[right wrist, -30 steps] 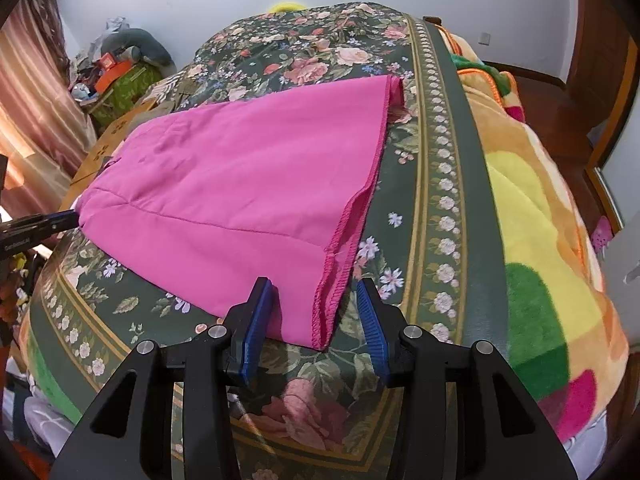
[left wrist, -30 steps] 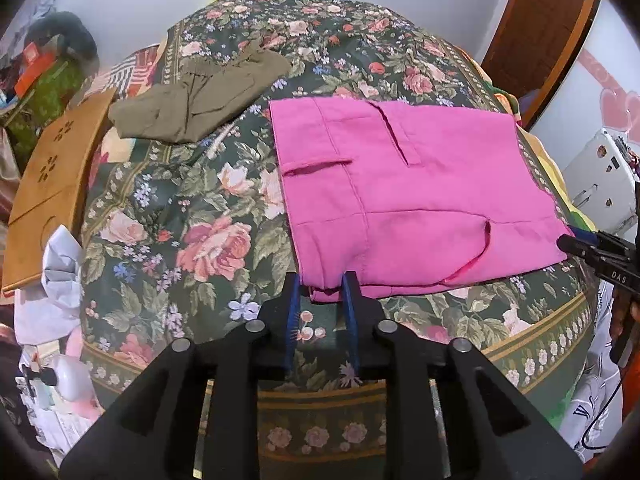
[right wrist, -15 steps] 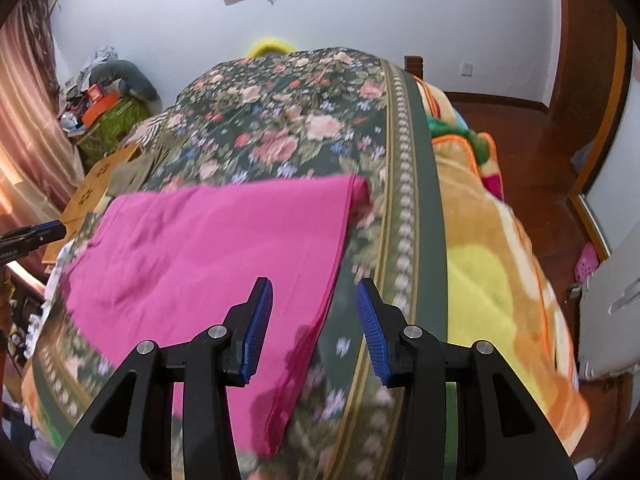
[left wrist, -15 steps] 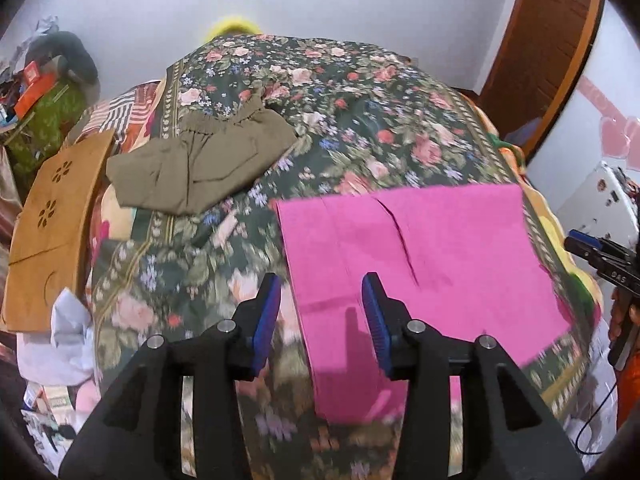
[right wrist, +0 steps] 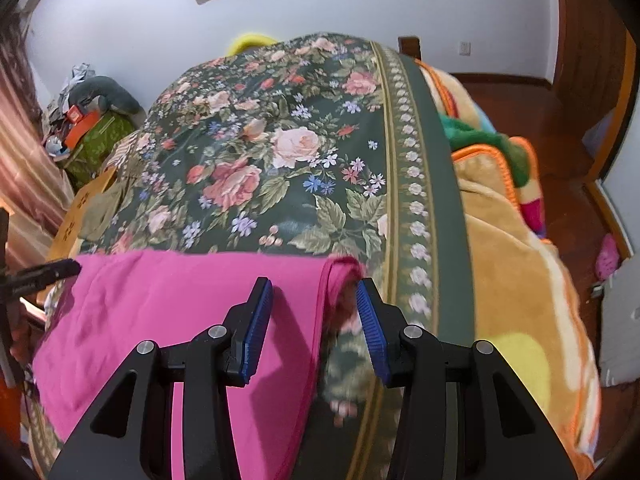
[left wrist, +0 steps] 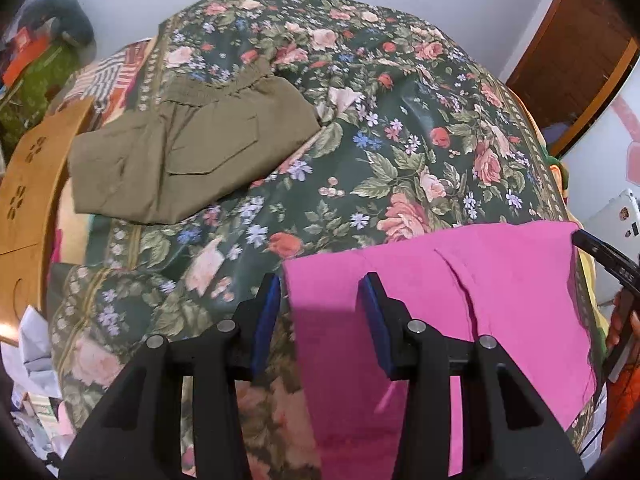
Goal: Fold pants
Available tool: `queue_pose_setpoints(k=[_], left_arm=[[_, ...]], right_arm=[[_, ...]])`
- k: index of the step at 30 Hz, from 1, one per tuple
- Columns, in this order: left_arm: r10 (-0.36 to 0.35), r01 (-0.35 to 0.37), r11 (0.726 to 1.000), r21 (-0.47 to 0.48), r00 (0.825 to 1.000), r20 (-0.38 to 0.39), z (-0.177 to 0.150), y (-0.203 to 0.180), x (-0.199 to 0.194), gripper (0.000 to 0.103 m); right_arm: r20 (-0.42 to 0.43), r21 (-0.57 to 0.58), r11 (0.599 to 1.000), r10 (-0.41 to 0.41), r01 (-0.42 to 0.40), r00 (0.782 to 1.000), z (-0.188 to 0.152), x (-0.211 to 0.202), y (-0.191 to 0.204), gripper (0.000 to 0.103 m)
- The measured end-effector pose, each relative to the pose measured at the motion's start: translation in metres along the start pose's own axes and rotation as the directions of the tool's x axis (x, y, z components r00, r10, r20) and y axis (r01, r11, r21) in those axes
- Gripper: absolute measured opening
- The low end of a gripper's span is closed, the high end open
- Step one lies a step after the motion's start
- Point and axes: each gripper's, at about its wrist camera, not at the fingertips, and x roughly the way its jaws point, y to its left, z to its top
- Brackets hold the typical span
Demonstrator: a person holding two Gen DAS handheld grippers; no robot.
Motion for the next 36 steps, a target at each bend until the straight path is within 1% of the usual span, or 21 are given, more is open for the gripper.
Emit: queue_pose_setpoints(k=[3,4,5,7,8,12,15,18,20,21,22,24,26,27,28,29,31,33,34,35,36], left_arm=[[-0.012,0.012,1.000,0.023,1.000,-0.023,0.001,-0.006,0.008,0.042],[-0.013,0.013,0.999,0.037,1.000,-0.020,0.001,-0.009,0.009,0.039],[-0.017,0.018,0.998,0.056,1.000,-0.013,0.000,-0.011,0.009,0.033],[-0.020,0.020,0.997,0.079,1.000,-0.007,-0.003,-0.014,0.009,0.028],[-0.014,0.014,0.996,0.084,1.000,-0.001,-0.004,-0.015,0.009,0.027],[0.030,-0.032,0.996,0.078,0.999,0.033,-0.008,-0.014,0.009,0.025],[0.058,-0.061,0.997,0.051,0.997,0.059,-0.014,-0.013,0.010,0.025],[0.110,-0.116,0.991,0.074,0.991,0.076,-0.016,-0.019,0.008,0.028],[0.131,-0.137,0.987,0.084,0.989,0.071,-0.014,-0.021,0.005,0.029],[0.143,-0.149,0.985,0.083,0.987,0.071,-0.013,-0.021,0.001,0.029],[0.161,-0.168,0.982,0.085,0.984,0.081,-0.012,-0.021,-0.005,0.029],[0.168,-0.180,0.979,0.097,0.979,0.118,-0.009,-0.021,-0.023,0.029],[0.147,-0.163,0.981,0.108,0.979,0.138,-0.007,-0.024,-0.038,0.029],[0.130,-0.147,0.982,0.118,0.981,0.147,-0.006,-0.027,-0.045,0.030],[0.117,-0.137,0.982,0.129,0.981,0.154,-0.005,-0.031,-0.051,0.032],[0.106,-0.129,0.982,0.140,0.981,0.162,-0.004,-0.035,-0.055,0.038],[0.080,-0.106,0.980,0.165,0.984,0.161,-0.003,-0.047,-0.058,0.046],[0.060,-0.087,0.977,0.193,0.988,0.144,-0.003,-0.060,-0.055,0.050],[0.054,-0.080,0.976,0.205,0.990,0.131,-0.002,-0.065,-0.051,0.054],[0.050,-0.074,0.974,0.213,0.992,0.116,-0.003,-0.070,-0.046,0.057],[0.047,-0.068,0.973,0.219,0.994,0.098,-0.002,-0.074,-0.039,0.058]], right_arm=[[-0.026,0.015,0.999,0.029,-0.029,0.999,0.002,0.015,-0.001,0.040],[-0.028,0.006,0.999,0.034,-0.034,0.999,0.001,0.018,0.001,0.033],[-0.025,-0.007,0.999,0.034,-0.034,0.999,0.000,0.020,0.003,0.021],[-0.024,-0.049,0.999,0.004,-0.006,1.000,-0.002,0.025,0.010,0.011],[-0.019,-0.073,0.997,-0.011,0.009,1.000,-0.002,0.026,0.012,0.009],[0.003,-0.143,0.988,-0.062,0.062,0.998,-0.006,0.027,0.017,0.007],[0.004,-0.161,0.981,-0.111,0.110,0.994,-0.006,0.031,0.016,0.005],[-0.008,-0.155,0.980,-0.131,0.128,0.991,-0.004,0.032,0.015,0.006],[-0.021,-0.171,0.973,-0.164,0.158,0.986,-0.002,0.028,0.019,0.011],[-0.030,-0.172,0.970,-0.181,0.174,0.983,-0.001,0.025,0.020,0.011],[-0.030,-0.171,0.968,-0.193,0.186,0.981,-0.001,0.020,0.022,0.011],[-0.013,-0.174,0.966,-0.195,0.190,0.981,0.000,0.004,0.027,0.016],[0.018,-0.180,0.968,-0.173,0.173,0.985,0.002,-0.013,0.036,0.040],[0.040,-0.186,0.969,-0.156,0.161,0.987,0.004,-0.023,0.042,0.046],[0.061,-0.195,0.970,-0.137,0.147,0.989,0.005,-0.030,0.049,0.051],[0.075,-0.211,0.970,-0.110,0.123,0.991,0.006,-0.037,0.059,0.052],[0.068,-0.232,0.970,-0.063,0.077,0.996,0.010,-0.039,0.073,0.053],[0.059,-0.249,0.968,-0.004,0.018,0.998,0.011,-0.036,0.089,0.061],[0.052,-0.254,0.967,0.016,-0.002,0.999,0.010,-0.032,0.097,0.069],[0.045,-0.259,0.966,0.024,-0.012,0.999,0.010,-0.027,0.103,0.074],[0.032,-0.267,0.964,0.028,-0.018,0.999,0.009,-0.020,0.110,0.074]])
